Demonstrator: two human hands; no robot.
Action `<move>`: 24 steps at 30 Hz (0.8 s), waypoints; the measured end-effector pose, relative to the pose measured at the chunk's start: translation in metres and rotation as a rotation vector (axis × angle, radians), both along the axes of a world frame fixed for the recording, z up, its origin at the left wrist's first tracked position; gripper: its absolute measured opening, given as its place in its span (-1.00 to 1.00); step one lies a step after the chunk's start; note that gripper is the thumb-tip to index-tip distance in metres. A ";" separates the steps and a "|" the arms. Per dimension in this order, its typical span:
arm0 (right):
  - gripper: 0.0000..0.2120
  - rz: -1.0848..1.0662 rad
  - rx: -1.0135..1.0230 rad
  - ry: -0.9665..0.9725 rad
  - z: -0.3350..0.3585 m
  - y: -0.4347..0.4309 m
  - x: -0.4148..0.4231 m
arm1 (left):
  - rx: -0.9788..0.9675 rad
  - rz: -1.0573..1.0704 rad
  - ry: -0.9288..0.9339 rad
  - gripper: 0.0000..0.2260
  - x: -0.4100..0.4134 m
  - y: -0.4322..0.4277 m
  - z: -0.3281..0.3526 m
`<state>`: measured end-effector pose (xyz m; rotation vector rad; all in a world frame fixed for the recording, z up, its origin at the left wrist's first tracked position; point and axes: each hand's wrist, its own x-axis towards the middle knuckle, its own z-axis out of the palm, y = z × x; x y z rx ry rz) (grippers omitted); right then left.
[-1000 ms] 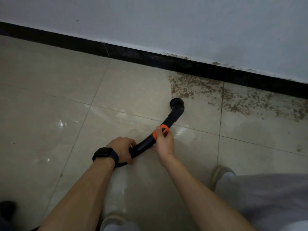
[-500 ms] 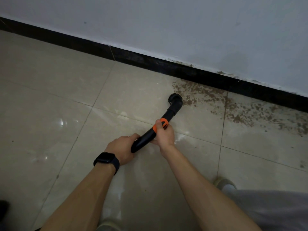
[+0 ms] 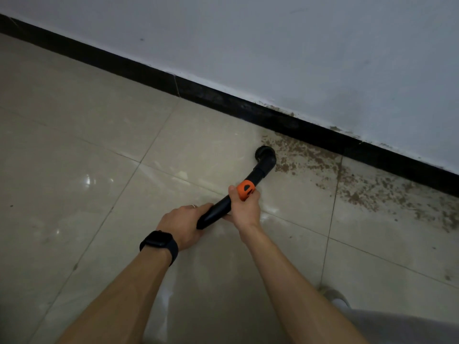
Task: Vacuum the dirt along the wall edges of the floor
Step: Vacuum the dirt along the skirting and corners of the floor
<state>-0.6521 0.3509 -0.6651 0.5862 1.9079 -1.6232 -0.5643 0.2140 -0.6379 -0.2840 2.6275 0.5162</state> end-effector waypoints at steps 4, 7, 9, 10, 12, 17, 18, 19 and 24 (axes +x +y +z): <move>-0.54 -0.009 0.051 0.024 -0.003 -0.005 -0.009 | -0.006 0.015 0.021 -0.52 -0.007 0.000 -0.002; -0.53 -0.005 0.058 0.039 -0.002 -0.007 -0.021 | 0.000 0.028 0.032 -0.54 -0.015 0.000 -0.005; -0.55 0.004 0.046 0.035 -0.002 -0.006 -0.029 | -0.003 0.034 0.037 -0.52 -0.021 0.001 -0.006; -0.56 0.007 0.042 0.032 -0.002 -0.006 -0.033 | -0.006 0.040 0.040 -0.51 -0.024 0.002 -0.006; -0.55 0.009 0.047 0.033 -0.004 -0.005 -0.040 | -0.018 0.058 0.050 -0.48 -0.029 0.004 -0.008; -0.55 0.003 0.072 0.052 -0.005 -0.007 -0.056 | -0.030 0.103 0.087 -0.44 -0.041 0.014 -0.013; -0.56 0.002 0.071 0.047 -0.006 -0.007 -0.059 | -0.034 0.110 0.091 -0.44 -0.043 0.016 -0.013; -0.56 0.003 0.073 0.044 -0.006 -0.007 -0.062 | -0.038 0.119 0.096 -0.43 -0.045 0.016 -0.014; -0.64 0.017 0.056 0.033 -0.011 -0.010 -0.072 | -0.056 0.155 0.098 -0.41 -0.050 0.016 -0.018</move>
